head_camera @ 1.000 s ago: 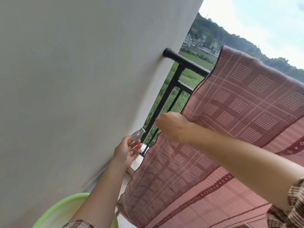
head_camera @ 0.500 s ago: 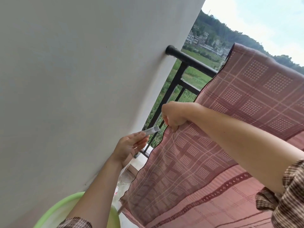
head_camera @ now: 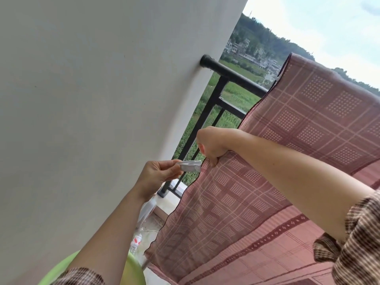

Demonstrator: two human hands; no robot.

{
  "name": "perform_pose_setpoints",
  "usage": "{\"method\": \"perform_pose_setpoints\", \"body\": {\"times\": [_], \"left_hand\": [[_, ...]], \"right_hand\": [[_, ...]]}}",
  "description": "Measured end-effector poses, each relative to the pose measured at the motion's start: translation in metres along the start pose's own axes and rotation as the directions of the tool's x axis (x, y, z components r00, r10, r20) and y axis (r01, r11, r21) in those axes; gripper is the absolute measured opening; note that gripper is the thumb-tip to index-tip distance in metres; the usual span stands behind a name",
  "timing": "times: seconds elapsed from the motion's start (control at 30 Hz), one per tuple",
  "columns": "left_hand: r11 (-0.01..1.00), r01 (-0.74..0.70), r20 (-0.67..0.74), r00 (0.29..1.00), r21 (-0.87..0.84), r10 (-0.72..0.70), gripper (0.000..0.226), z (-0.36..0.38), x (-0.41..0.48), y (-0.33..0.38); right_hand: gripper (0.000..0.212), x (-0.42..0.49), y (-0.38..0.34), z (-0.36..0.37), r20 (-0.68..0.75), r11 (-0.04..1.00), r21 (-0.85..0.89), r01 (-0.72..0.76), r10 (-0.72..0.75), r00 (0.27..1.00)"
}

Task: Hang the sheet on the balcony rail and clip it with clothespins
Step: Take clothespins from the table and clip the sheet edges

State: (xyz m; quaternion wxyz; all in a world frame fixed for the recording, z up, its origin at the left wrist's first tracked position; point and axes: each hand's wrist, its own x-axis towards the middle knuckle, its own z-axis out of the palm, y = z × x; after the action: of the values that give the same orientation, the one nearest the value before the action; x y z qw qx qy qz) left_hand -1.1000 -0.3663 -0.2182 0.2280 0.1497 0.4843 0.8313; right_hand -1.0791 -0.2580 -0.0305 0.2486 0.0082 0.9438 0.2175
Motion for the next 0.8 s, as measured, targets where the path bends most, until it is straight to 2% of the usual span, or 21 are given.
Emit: {"method": "perform_pose_setpoints", "body": {"times": [0.1,0.23,0.47,0.63,0.8], "left_hand": [[0.999,-0.033,-0.005,0.999,0.042,0.033,0.021,0.005,0.004,-0.001],[0.99,-0.074,0.028,0.997,0.124,0.071,0.027,0.017,0.011,-0.003],[0.995,-0.06,0.047,0.997,0.084,0.056,0.026,0.022,0.022,-0.007],[0.998,-0.038,0.053,0.998,0.042,0.036,0.027,0.026,0.027,-0.007],[0.996,-0.022,0.1,0.995,0.086,0.013,0.031,0.026,0.027,-0.001]], "right_hand": [[0.032,0.001,0.002,0.001,-0.025,1.0,0.026,-0.016,0.016,1.0],[0.045,-0.004,-0.001,0.0,-0.014,0.998,0.047,-0.03,0.031,0.999],[0.045,-0.006,-0.001,0.0,-0.043,0.998,0.055,-0.043,0.045,0.998],[0.049,-0.008,-0.001,-0.003,-0.012,0.997,0.061,-0.051,0.052,0.999],[0.051,-0.005,-0.002,-0.003,-0.005,0.999,0.018,-0.035,0.035,0.999]]}}
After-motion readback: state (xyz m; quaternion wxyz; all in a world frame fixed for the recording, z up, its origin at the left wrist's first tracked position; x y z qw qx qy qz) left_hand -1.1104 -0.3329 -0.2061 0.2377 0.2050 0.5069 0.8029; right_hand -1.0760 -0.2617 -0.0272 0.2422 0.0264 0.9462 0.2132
